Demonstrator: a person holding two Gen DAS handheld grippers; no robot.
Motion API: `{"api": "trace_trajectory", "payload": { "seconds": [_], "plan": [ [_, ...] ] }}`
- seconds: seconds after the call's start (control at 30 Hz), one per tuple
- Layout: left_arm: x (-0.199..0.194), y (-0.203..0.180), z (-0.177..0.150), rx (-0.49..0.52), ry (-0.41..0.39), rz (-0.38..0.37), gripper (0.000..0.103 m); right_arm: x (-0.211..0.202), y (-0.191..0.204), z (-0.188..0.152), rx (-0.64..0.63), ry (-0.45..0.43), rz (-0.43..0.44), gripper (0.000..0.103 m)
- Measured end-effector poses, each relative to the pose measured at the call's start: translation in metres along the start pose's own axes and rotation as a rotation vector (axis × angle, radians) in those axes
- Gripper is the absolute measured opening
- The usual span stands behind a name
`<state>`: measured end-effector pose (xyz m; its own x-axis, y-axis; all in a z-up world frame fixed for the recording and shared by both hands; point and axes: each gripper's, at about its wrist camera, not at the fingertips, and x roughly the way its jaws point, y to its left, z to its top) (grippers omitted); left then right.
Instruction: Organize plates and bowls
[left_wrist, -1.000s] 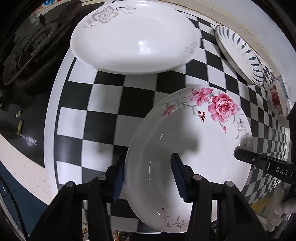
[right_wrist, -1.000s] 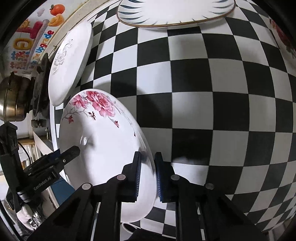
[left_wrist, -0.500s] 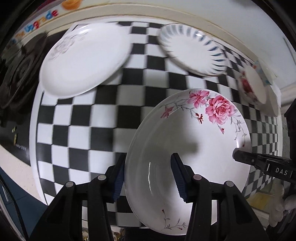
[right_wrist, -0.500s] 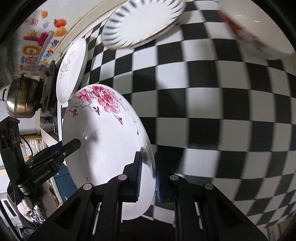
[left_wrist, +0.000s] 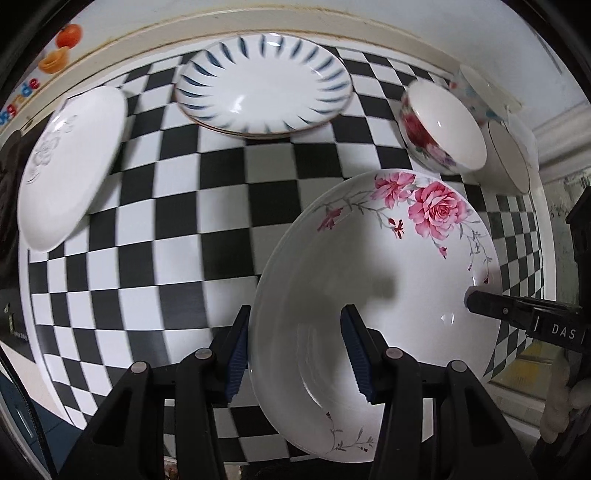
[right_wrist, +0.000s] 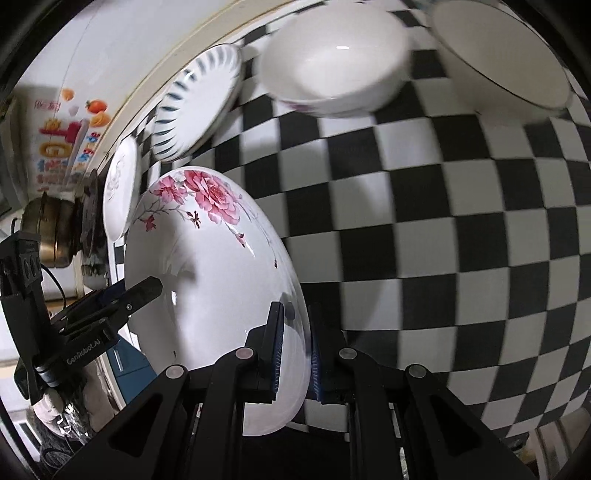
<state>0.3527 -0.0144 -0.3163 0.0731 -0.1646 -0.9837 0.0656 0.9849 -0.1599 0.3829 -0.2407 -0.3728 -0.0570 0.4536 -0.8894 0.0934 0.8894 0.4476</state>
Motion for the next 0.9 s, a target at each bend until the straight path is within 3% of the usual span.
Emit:
{"api": "trace_trajectory", "payload": {
  "seconds": [0.47,0.9],
  "plan": [
    [0.035,-0.005,0.011,0.011,0.064,0.049,0.045,0.032,-0.020,0.003,0.056,0.050,-0.008,0.015],
    [0.035,0.005,0.010,0.007,0.078,0.027,0.045,0.039,-0.020,0.016,0.063,0.085,-0.004,0.015]
  ]
}}
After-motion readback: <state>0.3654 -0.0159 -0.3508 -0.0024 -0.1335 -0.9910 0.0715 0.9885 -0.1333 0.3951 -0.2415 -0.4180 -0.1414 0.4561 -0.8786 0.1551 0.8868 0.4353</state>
